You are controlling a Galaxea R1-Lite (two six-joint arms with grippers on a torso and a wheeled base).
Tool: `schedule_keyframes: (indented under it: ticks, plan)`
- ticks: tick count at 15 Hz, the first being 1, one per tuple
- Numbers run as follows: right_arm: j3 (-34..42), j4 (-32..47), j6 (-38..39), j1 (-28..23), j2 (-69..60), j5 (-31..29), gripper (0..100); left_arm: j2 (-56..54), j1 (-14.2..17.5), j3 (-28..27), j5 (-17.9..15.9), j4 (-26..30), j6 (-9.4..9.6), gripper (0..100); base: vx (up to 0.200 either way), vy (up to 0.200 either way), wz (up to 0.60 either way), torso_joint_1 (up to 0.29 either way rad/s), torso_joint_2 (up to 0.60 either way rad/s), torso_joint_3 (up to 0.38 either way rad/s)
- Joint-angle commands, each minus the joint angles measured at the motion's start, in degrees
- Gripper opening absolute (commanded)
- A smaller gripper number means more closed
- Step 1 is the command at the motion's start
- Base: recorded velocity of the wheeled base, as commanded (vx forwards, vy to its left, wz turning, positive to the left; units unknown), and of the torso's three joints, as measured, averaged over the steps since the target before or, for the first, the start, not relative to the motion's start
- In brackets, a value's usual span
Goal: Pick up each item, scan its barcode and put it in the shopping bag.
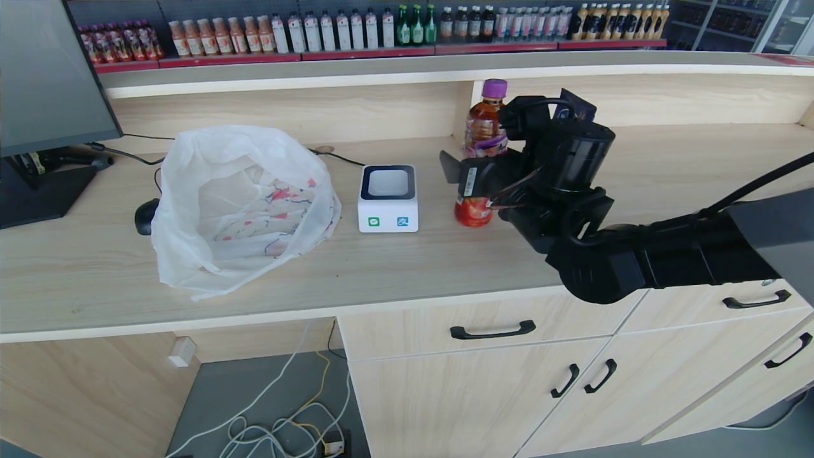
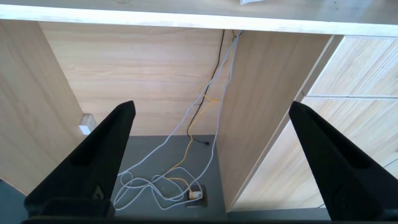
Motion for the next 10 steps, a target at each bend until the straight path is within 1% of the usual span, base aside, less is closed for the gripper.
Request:
schedule_keyframes:
  ticks: [1, 3, 10]
  plan:
    - [0.3, 0.0, 0.0, 0.2, 0.7, -0.1, 100, 0.0, 0.0, 0.0, 0.0, 0.0, -0.04, 100, 0.0, 0.0, 0.0, 0.0, 0.0, 0.0]
    - [-0.3, 0.0, -1.2, 0.2, 1.1, -0.7, 100, 0.0, 0.1, 0.0, 0.0, -0.1, -0.04, 100, 0.0, 0.0, 0.0, 0.0, 0.0, 0.0]
    - [-2.6, -1.5, -1.2, 0.2, 3.5, -2.4, 100, 0.0, 0.0, 0.0, 0.0, 0.0, -0.04, 100, 0.0, 0.0, 0.0, 0.0, 0.0, 0.0]
